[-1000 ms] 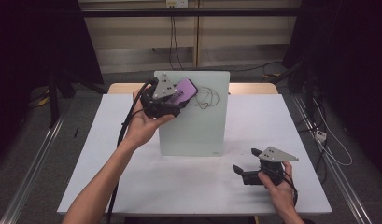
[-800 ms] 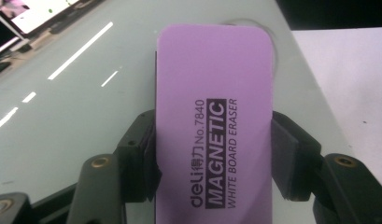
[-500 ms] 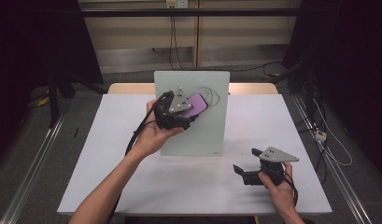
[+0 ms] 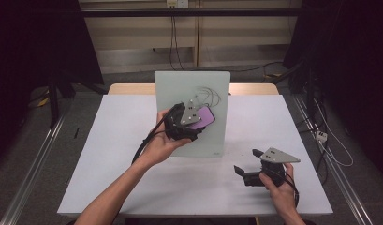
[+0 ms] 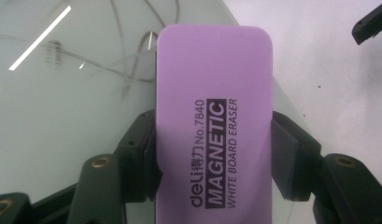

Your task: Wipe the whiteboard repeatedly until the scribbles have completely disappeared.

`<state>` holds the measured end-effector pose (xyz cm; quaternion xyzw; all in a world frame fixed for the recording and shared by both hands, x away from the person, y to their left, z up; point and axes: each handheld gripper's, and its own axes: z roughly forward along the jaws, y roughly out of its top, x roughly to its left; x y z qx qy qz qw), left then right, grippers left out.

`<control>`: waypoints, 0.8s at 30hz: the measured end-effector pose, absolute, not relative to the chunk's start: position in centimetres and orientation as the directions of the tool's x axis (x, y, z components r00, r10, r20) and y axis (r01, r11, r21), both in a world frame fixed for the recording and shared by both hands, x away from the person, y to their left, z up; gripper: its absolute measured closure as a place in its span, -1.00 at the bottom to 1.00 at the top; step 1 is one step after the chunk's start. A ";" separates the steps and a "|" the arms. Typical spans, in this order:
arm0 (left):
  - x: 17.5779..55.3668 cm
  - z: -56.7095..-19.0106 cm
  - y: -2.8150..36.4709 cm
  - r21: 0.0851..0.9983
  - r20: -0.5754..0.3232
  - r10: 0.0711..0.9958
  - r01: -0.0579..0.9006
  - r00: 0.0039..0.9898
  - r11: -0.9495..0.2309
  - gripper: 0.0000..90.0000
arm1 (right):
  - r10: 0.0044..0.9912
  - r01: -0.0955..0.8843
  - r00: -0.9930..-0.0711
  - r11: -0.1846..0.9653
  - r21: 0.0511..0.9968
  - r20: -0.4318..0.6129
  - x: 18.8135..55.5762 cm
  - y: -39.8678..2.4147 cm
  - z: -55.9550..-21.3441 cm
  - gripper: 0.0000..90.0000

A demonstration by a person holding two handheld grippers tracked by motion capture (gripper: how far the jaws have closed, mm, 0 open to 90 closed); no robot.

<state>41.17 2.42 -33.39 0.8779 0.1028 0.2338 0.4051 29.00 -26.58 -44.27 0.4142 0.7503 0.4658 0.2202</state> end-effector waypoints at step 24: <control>44.2 -26.6 5.8 0.850 0.297 0.515 0.022 0.804 -0.526 -0.09 | 0.826 0.418 -0.561 0.222 0.881 0.058 29.0 -26.5 -44.3 -0.88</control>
